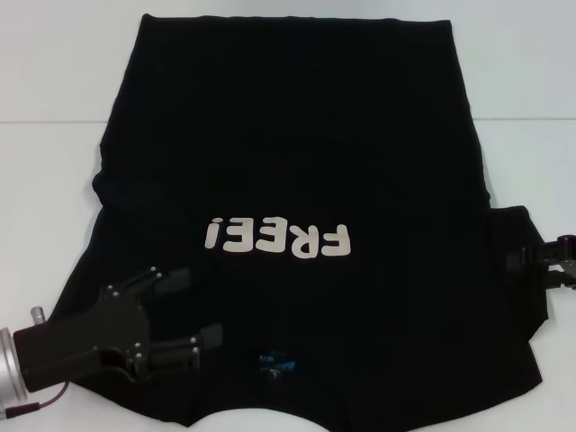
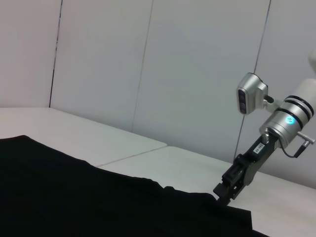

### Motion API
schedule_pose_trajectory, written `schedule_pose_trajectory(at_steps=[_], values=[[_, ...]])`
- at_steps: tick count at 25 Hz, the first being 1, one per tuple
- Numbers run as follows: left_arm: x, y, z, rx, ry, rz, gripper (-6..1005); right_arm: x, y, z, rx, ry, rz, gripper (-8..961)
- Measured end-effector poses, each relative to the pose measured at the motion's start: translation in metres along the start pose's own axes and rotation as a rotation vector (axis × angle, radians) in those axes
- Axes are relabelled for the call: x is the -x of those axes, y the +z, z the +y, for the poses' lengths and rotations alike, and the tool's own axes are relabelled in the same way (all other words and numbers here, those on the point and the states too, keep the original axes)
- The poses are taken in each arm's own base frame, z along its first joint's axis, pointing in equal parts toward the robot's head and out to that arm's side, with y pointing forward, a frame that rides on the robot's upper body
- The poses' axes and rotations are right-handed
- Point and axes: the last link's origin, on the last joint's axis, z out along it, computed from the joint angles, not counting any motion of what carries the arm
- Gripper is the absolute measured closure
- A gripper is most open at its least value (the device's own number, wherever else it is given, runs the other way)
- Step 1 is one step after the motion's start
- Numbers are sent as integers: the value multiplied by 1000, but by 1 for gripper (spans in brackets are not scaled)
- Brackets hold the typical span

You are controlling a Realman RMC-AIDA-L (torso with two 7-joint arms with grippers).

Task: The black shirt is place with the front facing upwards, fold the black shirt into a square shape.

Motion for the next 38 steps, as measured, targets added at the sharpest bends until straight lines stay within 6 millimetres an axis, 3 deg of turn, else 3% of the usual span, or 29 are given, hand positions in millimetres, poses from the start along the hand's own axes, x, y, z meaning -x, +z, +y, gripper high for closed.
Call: schedule_pose_trajectory(at_steps=[8,13,27,38], values=[[0,0,0,-1,0,0,55,0,0,-4,-32,-13,5,184],[0,0,0,0,0,0,55,2,-3,-8,-61,-16,2,250],[-1,2,-1,0,-8,-1,55,8,-11,-17,-118,-30,-10,249],[-1,2,-1,0,-8,-1,55,10,-4,-12,-122,-50,-11,249]])
